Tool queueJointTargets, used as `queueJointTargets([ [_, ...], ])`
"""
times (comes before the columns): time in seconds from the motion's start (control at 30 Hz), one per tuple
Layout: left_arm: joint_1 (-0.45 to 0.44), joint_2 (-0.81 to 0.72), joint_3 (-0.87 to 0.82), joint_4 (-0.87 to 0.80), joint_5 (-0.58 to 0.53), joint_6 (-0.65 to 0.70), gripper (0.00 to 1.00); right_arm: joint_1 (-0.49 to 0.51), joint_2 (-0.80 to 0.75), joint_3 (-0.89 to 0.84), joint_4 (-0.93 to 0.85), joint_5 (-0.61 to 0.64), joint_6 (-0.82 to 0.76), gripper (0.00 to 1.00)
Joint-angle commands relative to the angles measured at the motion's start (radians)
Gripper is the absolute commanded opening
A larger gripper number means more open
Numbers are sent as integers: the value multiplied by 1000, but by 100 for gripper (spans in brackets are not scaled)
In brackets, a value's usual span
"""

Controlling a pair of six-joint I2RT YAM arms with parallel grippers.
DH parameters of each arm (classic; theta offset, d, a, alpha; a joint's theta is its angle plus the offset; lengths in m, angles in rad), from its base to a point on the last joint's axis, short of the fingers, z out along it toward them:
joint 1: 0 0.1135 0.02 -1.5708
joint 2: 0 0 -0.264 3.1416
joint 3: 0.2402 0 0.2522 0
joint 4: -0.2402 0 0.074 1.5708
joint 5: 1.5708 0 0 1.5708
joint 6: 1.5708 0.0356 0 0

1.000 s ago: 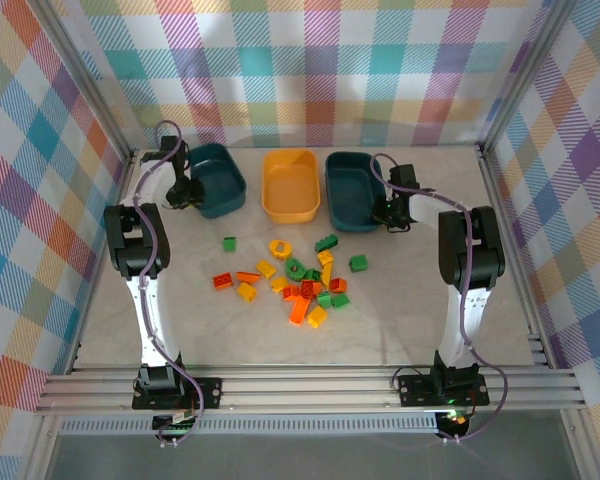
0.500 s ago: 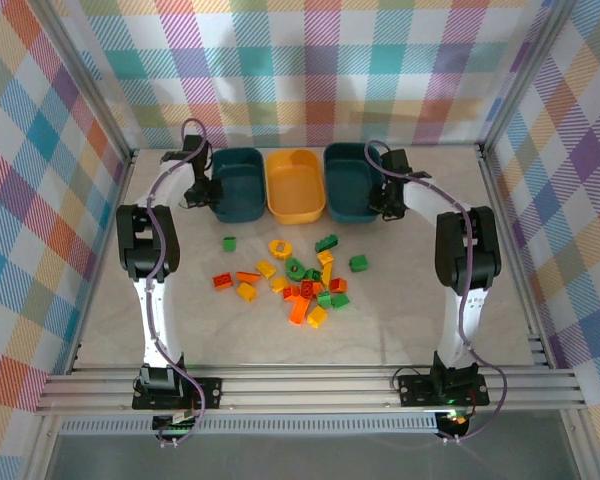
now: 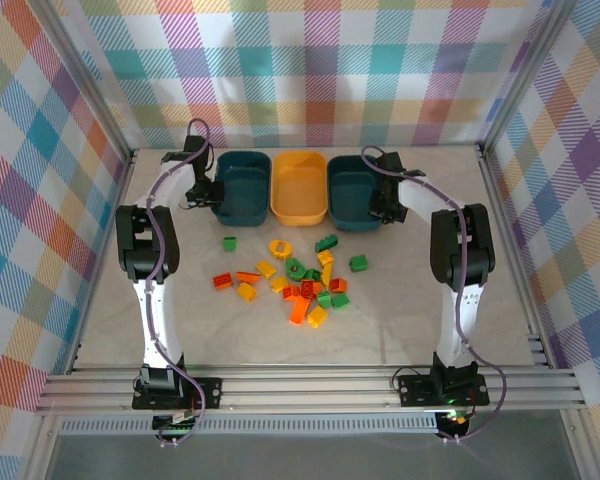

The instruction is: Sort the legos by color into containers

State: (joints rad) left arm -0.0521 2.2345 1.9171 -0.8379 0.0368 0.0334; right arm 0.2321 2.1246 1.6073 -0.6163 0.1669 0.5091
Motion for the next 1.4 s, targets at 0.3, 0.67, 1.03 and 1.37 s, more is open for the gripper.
queueJointTargets([
  [0.3,-8,-25,5,-28,9,7,50,-37,24,59,23,-61,-49,44],
  [0.67,3,-404,-239,143,15,-258,78,-34,-227,-98,51,-51,-81,64],
  [1.03,-73,-1101,-1181,685,175,-798,100,156,-575,-559,69,-106,-97,72],
  [1.37,-178,-1122,-1267,720,341,-784,100,283,-427,-556,55,25,-198,80],
])
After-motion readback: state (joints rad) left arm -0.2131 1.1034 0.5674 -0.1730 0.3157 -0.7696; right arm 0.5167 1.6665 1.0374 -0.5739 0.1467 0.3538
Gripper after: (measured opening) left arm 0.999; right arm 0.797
